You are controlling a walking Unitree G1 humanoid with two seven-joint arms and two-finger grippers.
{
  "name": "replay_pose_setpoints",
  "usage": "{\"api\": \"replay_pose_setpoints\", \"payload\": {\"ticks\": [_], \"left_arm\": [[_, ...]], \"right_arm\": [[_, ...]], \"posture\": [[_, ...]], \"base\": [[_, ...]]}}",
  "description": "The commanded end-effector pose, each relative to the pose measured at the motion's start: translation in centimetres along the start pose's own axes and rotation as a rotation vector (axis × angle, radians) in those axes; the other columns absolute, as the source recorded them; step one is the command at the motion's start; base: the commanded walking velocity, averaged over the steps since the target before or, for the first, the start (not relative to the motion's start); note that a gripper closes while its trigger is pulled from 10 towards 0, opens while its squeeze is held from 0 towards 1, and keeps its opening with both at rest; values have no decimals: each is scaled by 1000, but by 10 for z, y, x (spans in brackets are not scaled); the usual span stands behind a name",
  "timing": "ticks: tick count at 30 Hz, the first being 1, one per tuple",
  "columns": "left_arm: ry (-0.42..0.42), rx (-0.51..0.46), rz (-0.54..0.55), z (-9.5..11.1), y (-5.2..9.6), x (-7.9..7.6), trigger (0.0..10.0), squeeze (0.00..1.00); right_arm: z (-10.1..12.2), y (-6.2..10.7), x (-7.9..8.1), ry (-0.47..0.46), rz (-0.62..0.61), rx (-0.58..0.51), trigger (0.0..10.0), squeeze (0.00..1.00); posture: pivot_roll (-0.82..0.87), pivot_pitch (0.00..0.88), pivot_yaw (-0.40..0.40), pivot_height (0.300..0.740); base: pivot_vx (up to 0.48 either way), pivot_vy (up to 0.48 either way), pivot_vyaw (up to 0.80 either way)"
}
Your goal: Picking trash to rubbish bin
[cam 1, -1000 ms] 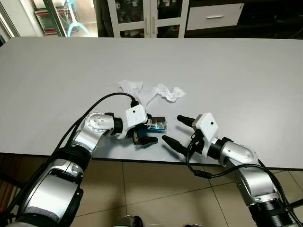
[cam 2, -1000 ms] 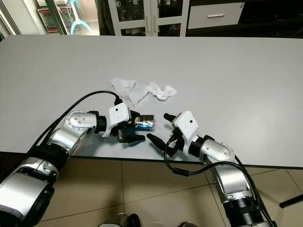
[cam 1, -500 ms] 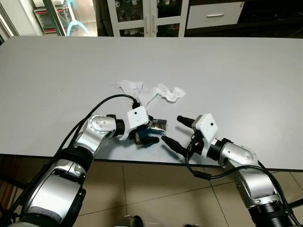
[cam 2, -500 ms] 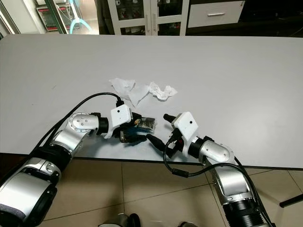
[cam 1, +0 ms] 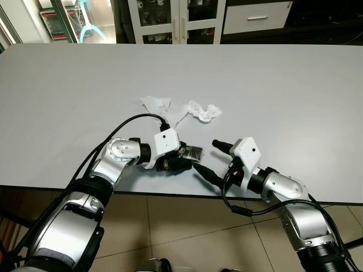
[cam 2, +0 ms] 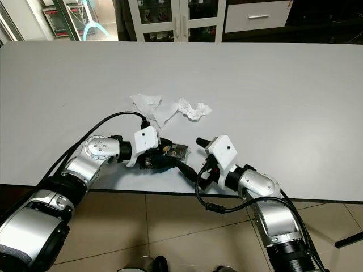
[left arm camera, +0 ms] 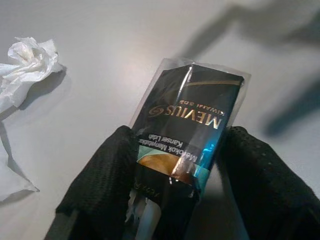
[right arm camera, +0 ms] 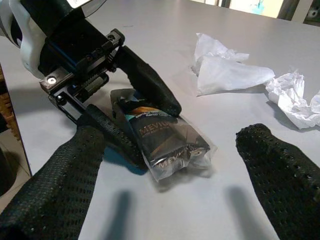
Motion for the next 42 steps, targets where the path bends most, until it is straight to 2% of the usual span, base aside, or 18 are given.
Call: {"api": "replay_pose_setpoints", "payload": {"ticks": [1, 12, 13, 14, 15, 16, 17, 21, 22, 24, 25, 27, 31, 32, 33, 35, 37, 42], "left_arm": [[31, 40, -55, -12, -2, -17, 0, 0], [24, 47, -52, -14, -1, -19, 0, 0], [24, 46, -47, -14, -1, -19, 1569, 0], [24, 45, -44, -14, -1, -19, 1569, 0], [22, 46, -32, -14, -1, -18, 4784, 0], [22, 46, -32, -14, -1, -18, 4784, 0], [30, 48, -1, -14, -1, -15, 10000, 0], [77, -1, 107, -7, -2, -5, 10000, 0], [114, -39, 176, -2, -2, 4, 10000, 0], [134, -62, 221, 2, -1, 9, 10000, 0], [118, -67, 299, 6, 2, 17, 10000, 0], [107, -65, 329, 7, 3, 21, 10000, 0], [147, -21, 616, 7, 13, 46, 10000, 0], [187, -5, 736, 5, 19, 55, 10000, 0], [208, -3, 786, 4, 23, 58, 10000, 0], [257, -13, 898, 3, 30, 61, 10000, 0], [268, -25, 926, 5, 31, 60, 10000, 0], [368, -86, 1096, 10, 38, 59, 10000, 0]], "right_arm": [[1, -2, 5, 2, 14, 0, 10000, 0], [1, -4, 5, 2, 21, 1, 10000, 0], [2, -4, 5, 3, 23, 0, 10000, 0], [2, -4, 6, 3, 23, 0, 10000, 0], [2, -5, 6, 3, 23, -1, 10000, 0], [2, -5, 6, 3, 23, -1, 10000, 0], [2, -5, 6, 3, 22, -3, 10000, 0], [3, -5, 5, 3, 12, -10, 10000, 0], [3, -6, 4, 4, -1, -18, 10000, 0], [4, -6, 2, 7, -14, -26, 10000, 0], [7, -7, -2, 6, -42, -40, 10000, 0], [8, -7, -4, 6, -51, -43, 10000, 0], [22, -9, -27, 38, -212, -119, 10000, 0], [29, -10, -34, 44, -268, -153, 10000, 0], [32, -10, -37, 37, -287, -166, 10000, 0], [40, -12, -42, 18, -335, -213, 10000, 0], [43, -12, -43, 1, -351, -230, 10000, 0], [54, -17, -50, -23, -421, -304, 10000, 0]], "posture": [[-98, 106, 83, 740], [-95, 101, 81, 740], [-95, 97, 81, 740], [-95, 97, 81, 740], [-95, 97, 81, 740], [-95, 97, 81, 740], [-97, 95, 82, 740], [-99, 90, 83, 740], [-99, 87, 82, 740], [-97, 84, 81, 740], [-97, 81, 82, 740], [-95, 79, 81, 740], [-90, 66, 83, 740], [-88, 60, 82, 740], [-88, 60, 82, 740], [-87, 49, 80, 740], [-85, 47, 80, 740], [-84, 42, 80, 740]], "base": [[0, 0, 0], [0, 0, 0], [0, 0, 0], [0, 0, 0], [0, 0, 0], [0, 0, 0], [0, 0, 0], [0, 0, 0], [0, 0, 0], [0, 0, 0], [0, 0, 0], [0, 0, 0], [0, 0, 0], [0, 0, 0], [0, 0, 0], [0, 0, 0], [0, 0, 0], [0, 0, 0]]}}
Point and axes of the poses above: a point about 5 cm out from each wrist's last joint towards the gripper, its own y axis pointing back from the gripper into the wrist, its own z axis along the axis of the wrist's last joint, x = y × z, the point moved 4 cm from there along -y, pointing out of the wrist towards the gripper, and after that the axes turned 15 degrees about -y, right-handed, at the moved point
